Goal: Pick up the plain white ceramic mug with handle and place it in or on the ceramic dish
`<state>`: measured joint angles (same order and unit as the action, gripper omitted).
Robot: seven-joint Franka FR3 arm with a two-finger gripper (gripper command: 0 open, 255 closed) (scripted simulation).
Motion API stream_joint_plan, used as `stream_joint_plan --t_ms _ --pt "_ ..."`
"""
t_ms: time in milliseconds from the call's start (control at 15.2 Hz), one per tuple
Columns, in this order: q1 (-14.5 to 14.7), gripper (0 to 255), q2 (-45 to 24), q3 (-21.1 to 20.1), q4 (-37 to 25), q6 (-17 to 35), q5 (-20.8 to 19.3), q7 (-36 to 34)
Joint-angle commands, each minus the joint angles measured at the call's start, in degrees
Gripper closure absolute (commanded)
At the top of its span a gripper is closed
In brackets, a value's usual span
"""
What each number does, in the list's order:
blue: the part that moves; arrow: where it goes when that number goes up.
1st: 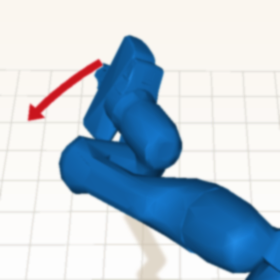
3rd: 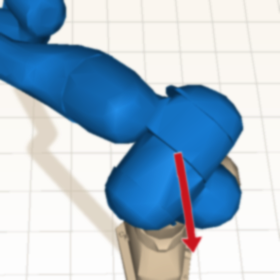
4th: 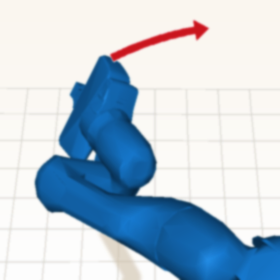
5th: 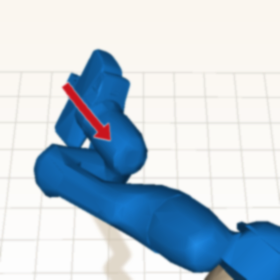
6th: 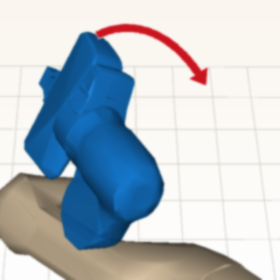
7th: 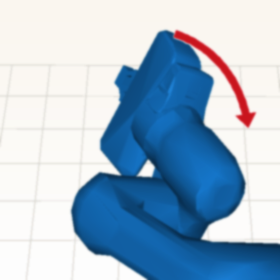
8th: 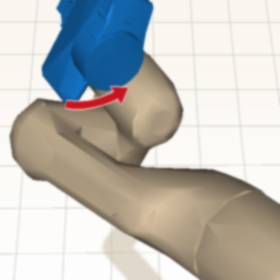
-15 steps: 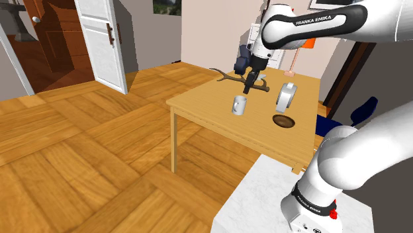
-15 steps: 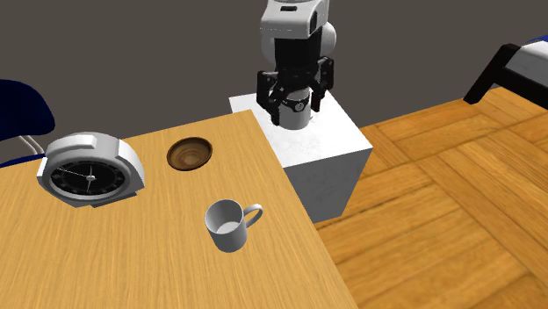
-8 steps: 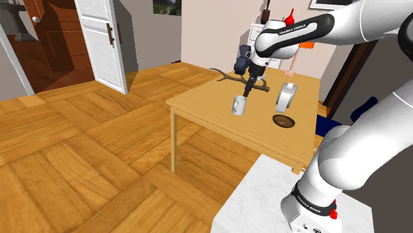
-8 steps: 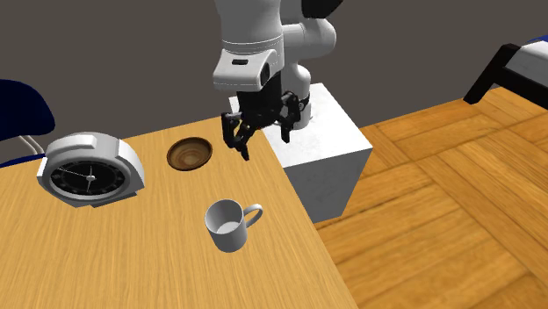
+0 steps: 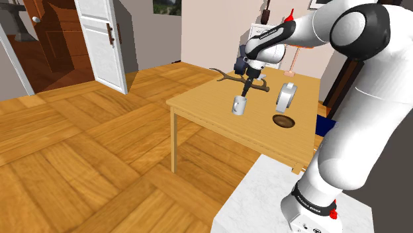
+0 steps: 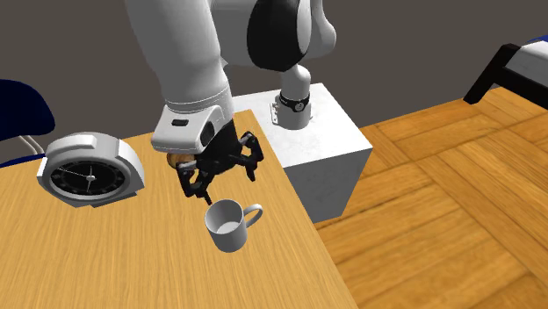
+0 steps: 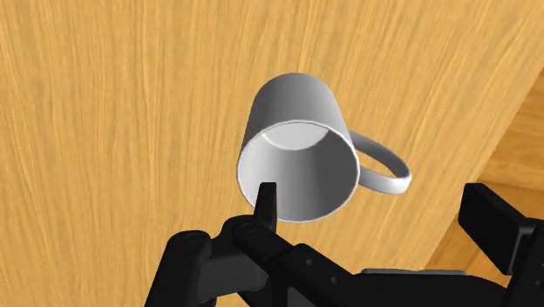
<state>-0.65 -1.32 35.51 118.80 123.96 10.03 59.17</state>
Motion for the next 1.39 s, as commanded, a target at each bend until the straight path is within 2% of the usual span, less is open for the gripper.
stream_joint_plan --t_ms 0,264,792,1320 --pt "-1.21 0 -5.49 0.79 -3.46 0.22 4.73 5.30" --pt "-5.90 0 -16.17 -0.17 -12.32 -1.56 12.81 13.48" --pt "-6.68 0 -19.56 -1.82 -10.84 2.62 15.75 15.30" --pt "-6.68 0 -19.55 -1.83 -10.84 2.61 15.74 15.30"
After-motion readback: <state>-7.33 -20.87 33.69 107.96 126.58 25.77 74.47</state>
